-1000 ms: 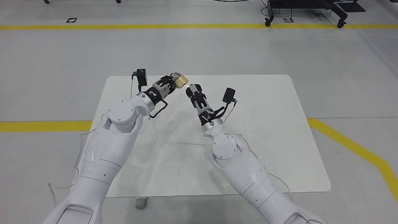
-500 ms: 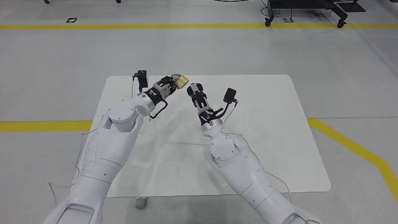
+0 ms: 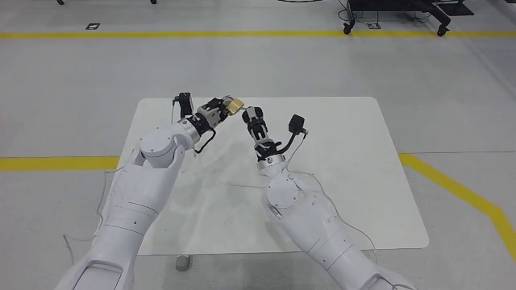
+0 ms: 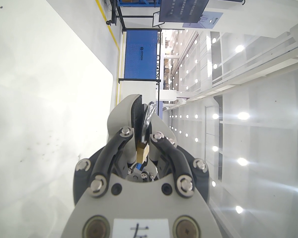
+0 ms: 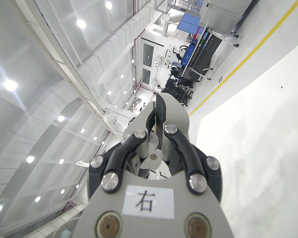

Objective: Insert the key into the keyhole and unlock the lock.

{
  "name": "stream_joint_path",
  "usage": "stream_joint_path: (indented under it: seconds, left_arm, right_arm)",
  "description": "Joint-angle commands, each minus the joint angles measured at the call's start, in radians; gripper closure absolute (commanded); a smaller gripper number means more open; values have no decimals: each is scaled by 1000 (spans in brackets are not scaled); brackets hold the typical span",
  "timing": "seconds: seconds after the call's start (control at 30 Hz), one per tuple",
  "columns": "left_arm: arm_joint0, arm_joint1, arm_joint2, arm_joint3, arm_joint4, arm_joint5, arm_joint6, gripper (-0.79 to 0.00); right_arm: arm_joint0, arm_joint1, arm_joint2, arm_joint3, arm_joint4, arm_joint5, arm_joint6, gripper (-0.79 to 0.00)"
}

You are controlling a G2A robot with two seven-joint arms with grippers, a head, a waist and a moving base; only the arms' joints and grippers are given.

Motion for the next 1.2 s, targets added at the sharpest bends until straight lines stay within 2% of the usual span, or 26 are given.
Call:
stream_joint_path:
  seconds: [0.0, 1.17]
  left_arm:
    - [-2, -1, -1, 4, -7, 4, -2, 0]
    - [-6, -8, -5, 18, -21, 16, -19, 0]
  right_arm:
    - [-3, -2, 1, 0, -10, -3, -11, 0]
    - [1, -40, 37, 39, -45, -11, -15, 0]
